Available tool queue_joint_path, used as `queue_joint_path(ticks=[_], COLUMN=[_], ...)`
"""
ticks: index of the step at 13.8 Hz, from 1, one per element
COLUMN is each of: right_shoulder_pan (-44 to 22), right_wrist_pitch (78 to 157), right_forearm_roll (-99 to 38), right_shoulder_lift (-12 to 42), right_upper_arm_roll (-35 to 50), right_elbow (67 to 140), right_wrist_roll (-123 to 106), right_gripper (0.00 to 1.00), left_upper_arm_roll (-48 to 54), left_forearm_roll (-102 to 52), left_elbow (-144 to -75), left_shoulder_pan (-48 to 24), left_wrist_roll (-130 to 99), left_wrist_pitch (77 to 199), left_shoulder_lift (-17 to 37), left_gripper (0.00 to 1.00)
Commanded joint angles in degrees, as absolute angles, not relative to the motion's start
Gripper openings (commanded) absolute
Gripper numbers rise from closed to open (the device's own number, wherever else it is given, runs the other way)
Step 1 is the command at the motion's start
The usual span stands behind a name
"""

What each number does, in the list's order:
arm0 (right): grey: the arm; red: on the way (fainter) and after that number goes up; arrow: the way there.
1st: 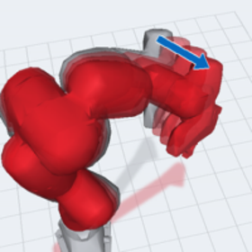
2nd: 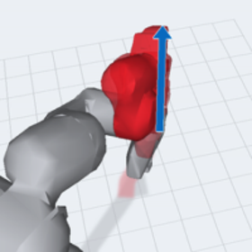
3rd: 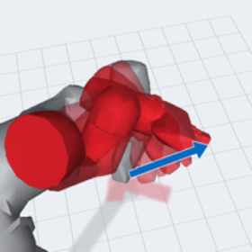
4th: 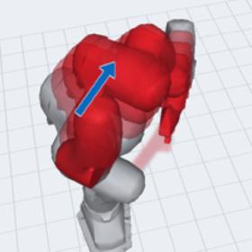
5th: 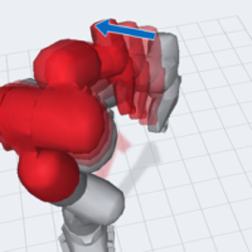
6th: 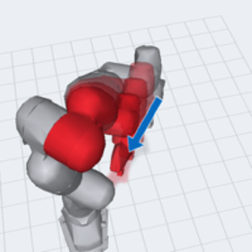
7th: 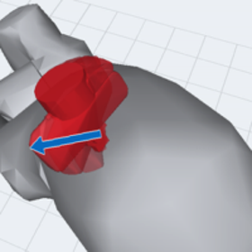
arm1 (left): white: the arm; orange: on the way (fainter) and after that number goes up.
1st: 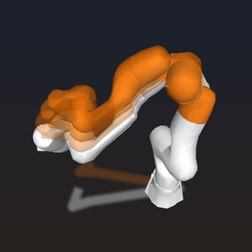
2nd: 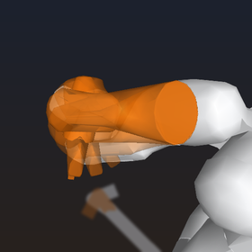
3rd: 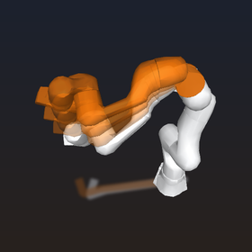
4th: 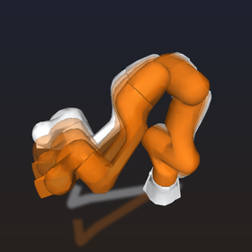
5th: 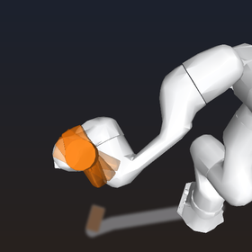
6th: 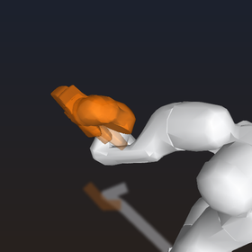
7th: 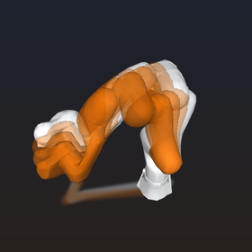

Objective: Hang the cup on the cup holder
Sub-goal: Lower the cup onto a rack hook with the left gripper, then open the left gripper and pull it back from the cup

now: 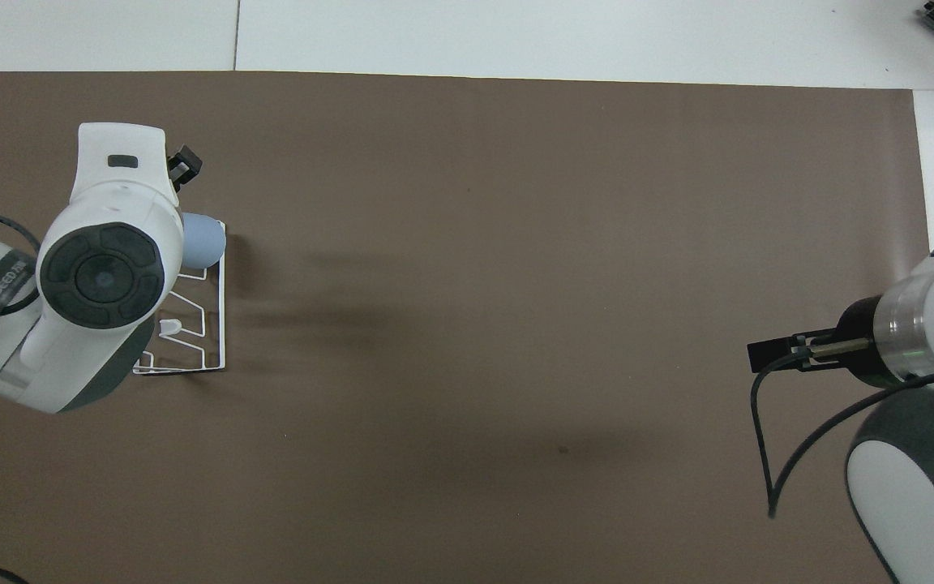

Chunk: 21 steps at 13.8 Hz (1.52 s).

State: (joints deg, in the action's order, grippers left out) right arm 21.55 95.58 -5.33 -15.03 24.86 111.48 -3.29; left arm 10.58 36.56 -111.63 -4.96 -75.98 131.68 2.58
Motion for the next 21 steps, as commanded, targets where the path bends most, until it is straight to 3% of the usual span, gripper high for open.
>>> queue_joint_path(ticks=[1, 6, 10, 15, 19, 21], right_shoulder_pan=[21.8, 21.8, 21.88, 21.88, 21.88, 21.88], right_wrist_pitch=[96.94, 96.94, 96.94, 96.94, 96.94, 96.94], right_forearm_roll=[-5.71, -5.71, -5.8, -5.71, -5.8, -5.8], right_shoulder_lift=[-16.35, -16.35, -16.35, -16.35, -16.35, -16.26], right_upper_arm_roll=[24.96, 24.96, 24.96, 24.96, 24.96, 24.96], right_elbow=[112.94, 112.94, 112.94, 112.94, 112.94, 112.94], right_wrist_roll=[-3.16, -3.16, -3.25, -3.25, -3.25, -3.25], right_gripper=[1.0, 1.0, 1.0, 1.0, 1.0, 1.0], left_upper_arm_roll=[10.46, 9.76, 9.14, 8.17, 7.56, 7.56], left_forearm_roll=[29.74, 10.41, 4.41, -0.34, -0.18, -0.17], left_elbow=[-110.04, -109.51, -109.16, -100.92, -92.04, -91.49], left_shoulder_pan=[-5.1, -3.69, -3.34, -1.68, 1.31, 1.32], left_wrist_roll=[-68.76, -42.51, -28.16, -17.59, -8.36, -7.04], left_wrist_pitch=[131.4, 121.67, 110.94, 100.29, 90.2, 90.43], left_shoulder_lift=[2.99, -3.94, -8.08, -7.83, -4.4, -3.95], left_gripper=[1.0, 1.0, 1.0, 1.0, 1.0, 1.0])
